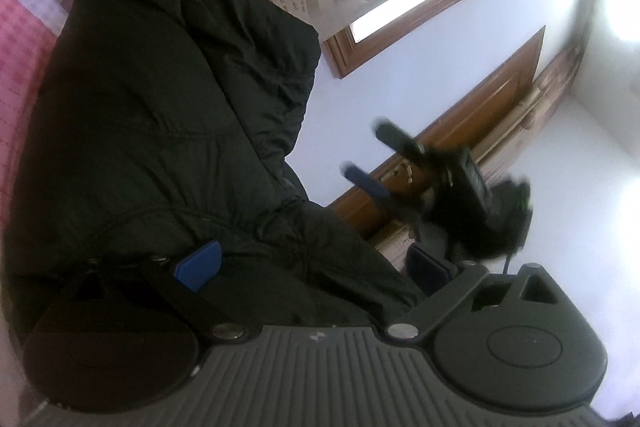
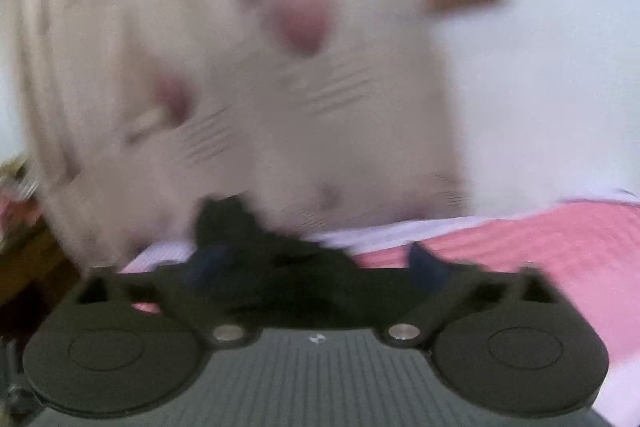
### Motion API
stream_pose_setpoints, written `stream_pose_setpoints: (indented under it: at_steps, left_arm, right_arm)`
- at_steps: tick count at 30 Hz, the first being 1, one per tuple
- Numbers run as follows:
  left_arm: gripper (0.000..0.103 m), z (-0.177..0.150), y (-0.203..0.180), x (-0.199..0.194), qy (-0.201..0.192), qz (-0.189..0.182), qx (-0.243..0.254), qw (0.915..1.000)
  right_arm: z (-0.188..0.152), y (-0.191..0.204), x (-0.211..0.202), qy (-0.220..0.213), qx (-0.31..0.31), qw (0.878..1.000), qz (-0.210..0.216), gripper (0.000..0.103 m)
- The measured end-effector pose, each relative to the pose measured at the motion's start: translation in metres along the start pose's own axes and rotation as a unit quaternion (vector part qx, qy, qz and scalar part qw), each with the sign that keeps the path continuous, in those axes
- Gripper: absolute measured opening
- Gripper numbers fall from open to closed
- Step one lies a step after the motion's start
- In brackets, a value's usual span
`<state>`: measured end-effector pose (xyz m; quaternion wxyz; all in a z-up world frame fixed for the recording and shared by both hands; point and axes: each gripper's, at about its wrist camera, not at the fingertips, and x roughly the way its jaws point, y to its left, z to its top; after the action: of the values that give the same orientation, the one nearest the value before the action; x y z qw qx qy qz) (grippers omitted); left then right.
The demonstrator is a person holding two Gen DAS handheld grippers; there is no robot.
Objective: Fold large clothes
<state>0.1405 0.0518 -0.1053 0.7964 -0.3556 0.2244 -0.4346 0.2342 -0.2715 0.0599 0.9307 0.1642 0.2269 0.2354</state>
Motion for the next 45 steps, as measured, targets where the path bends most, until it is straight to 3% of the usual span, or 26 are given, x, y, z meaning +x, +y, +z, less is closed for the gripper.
stream_pose_setpoints:
  at_steps: [4, 5, 6, 7, 9, 12, 16, 21, 26, 30, 34, 42, 45]
  left_arm:
    - [0.097, -0.001, -0.002, 0.008, -0.005, 0.004, 0.007, 1.0]
    - [0.098, -0.003, -0.003, 0.007, -0.005, 0.005, 0.011, 0.9999]
    - [0.099, -0.002, -0.006, 0.007, -0.01, 0.009, 0.017, 0.9998]
    - [0.099, -0.002, -0.008, 0.006, -0.019, 0.017, 0.02, 0.9995]
    - [0.103, -0.001, -0.012, -0.003, -0.031, 0.02, 0.007, 0.9993]
    - [0.103, -0.002, -0.02, -0.018, -0.058, 0.022, 0.0, 0.9981]
    - [0.103, -0.004, -0.025, -0.014, -0.042, 0.033, -0.002, 0.9985]
    - [0.103, -0.011, -0.029, 0.004, -0.019, 0.041, 0.009, 0.9989]
    - [0.103, -0.014, -0.035, 0.02, 0.002, 0.039, 0.03, 0.9988]
    - [0.103, -0.015, -0.039, 0.027, 0.009, 0.043, 0.026, 0.9987]
    - [0.103, -0.017, -0.041, 0.038, 0.016, 0.044, 0.029, 0.9985]
    - [0.103, -0.031, -0.046, 0.067, 0.059, 0.06, 0.097, 0.9917]
    - [0.103, -0.029, -0.04, 0.07, 0.058, 0.066, 0.083, 0.9927]
  right_arm:
    - [0.007, 0.035, 0.068, 0.09, -0.059, 0.994, 0.008, 0.101]
    - [0.006, 0.041, 0.084, 0.107, -0.07, 0.992, 0.011, 0.08]
    - [0.005, 0.047, 0.099, 0.128, -0.078, 0.988, 0.022, 0.023]
    - [0.004, 0.05, 0.107, 0.146, -0.079, 0.986, 0.026, 0.019]
    - [0.002, 0.064, 0.103, 0.14, -0.123, 0.982, 0.018, 0.01]
    - [0.015, 0.072, 0.057, 0.07, -0.146, 0.987, 0.021, 0.008]
    - [0.015, 0.041, 0.013, 0.011, -0.107, 0.994, -0.005, 0.008]
    - [-0.017, -0.026, -0.013, -0.015, -0.001, 1.0, -0.018, 0.008]
    - [-0.044, -0.073, -0.035, -0.036, 0.075, 0.996, -0.017, 0.008]
    - [-0.049, -0.084, -0.055, -0.07, 0.105, 0.992, -0.004, 0.008]
    - [-0.045, -0.081, -0.071, -0.098, 0.09, 0.991, -0.014, 0.007]
    - [-0.081, -0.119, -0.072, -0.066, 0.122, 0.989, -0.057, 0.006]
    - [-0.08, -0.119, -0.095, -0.095, 0.161, 0.981, -0.056, 0.007]
